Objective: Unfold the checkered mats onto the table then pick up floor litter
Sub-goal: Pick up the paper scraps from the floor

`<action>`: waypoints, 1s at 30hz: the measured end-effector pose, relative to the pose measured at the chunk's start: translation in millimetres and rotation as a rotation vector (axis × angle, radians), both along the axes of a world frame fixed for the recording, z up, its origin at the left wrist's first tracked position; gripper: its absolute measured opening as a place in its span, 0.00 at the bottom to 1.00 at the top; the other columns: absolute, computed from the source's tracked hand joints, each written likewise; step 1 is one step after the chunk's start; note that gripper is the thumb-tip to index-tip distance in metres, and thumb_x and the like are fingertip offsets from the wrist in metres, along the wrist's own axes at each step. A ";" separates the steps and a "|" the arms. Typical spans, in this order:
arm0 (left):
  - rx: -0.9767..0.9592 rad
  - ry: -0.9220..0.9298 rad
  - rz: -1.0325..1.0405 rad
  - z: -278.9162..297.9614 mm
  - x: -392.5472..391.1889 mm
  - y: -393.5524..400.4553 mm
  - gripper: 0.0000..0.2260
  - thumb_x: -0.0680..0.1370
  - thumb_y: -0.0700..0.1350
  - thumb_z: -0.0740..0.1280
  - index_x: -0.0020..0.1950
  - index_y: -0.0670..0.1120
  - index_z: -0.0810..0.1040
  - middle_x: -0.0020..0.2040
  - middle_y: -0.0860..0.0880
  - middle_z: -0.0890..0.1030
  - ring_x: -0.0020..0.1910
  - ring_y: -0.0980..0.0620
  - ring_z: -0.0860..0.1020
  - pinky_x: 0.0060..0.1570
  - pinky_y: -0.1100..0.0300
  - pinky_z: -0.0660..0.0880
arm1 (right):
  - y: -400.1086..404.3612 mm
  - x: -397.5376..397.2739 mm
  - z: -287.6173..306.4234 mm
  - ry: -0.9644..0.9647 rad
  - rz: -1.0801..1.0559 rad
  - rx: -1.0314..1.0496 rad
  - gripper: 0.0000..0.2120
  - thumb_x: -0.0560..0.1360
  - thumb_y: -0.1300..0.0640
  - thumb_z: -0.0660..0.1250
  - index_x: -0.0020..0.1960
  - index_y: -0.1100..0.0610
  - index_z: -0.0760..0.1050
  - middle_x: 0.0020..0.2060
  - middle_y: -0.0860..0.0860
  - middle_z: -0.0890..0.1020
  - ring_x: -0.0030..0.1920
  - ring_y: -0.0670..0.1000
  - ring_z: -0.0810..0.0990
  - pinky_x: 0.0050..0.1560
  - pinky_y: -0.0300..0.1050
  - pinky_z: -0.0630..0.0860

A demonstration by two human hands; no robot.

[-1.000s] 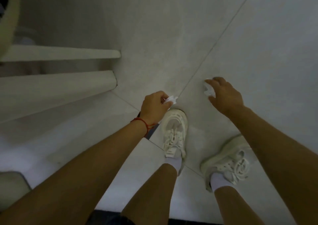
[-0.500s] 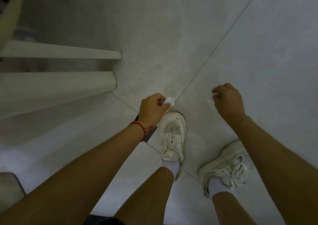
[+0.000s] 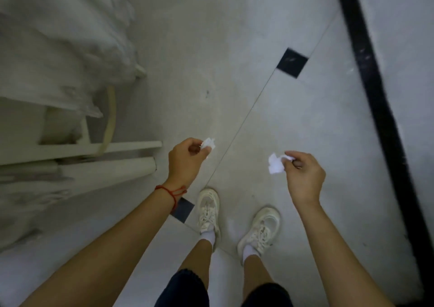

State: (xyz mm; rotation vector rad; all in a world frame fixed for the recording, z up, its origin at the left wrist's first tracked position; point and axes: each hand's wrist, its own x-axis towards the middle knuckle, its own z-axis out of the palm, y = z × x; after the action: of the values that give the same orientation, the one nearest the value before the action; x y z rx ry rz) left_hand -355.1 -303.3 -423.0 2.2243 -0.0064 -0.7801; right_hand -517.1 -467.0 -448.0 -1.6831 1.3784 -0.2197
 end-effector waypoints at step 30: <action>-0.196 0.008 0.121 361.1 16.6 -50.1 0.04 0.72 0.45 0.70 0.38 0.47 0.79 0.34 0.47 0.80 0.35 0.52 0.76 0.38 0.60 0.72 | -99.4 40.1 379.2 -0.234 -0.078 -0.023 0.07 0.71 0.66 0.68 0.49 0.61 0.79 0.45 0.55 0.81 0.45 0.52 0.80 0.41 0.32 0.76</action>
State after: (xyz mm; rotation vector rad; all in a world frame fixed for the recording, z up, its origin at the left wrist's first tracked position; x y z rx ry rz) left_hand -338.5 -353.4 -61.9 2.0161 0.0528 -0.6916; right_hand -477.0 -566.3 -68.8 -1.5685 1.2695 -0.4635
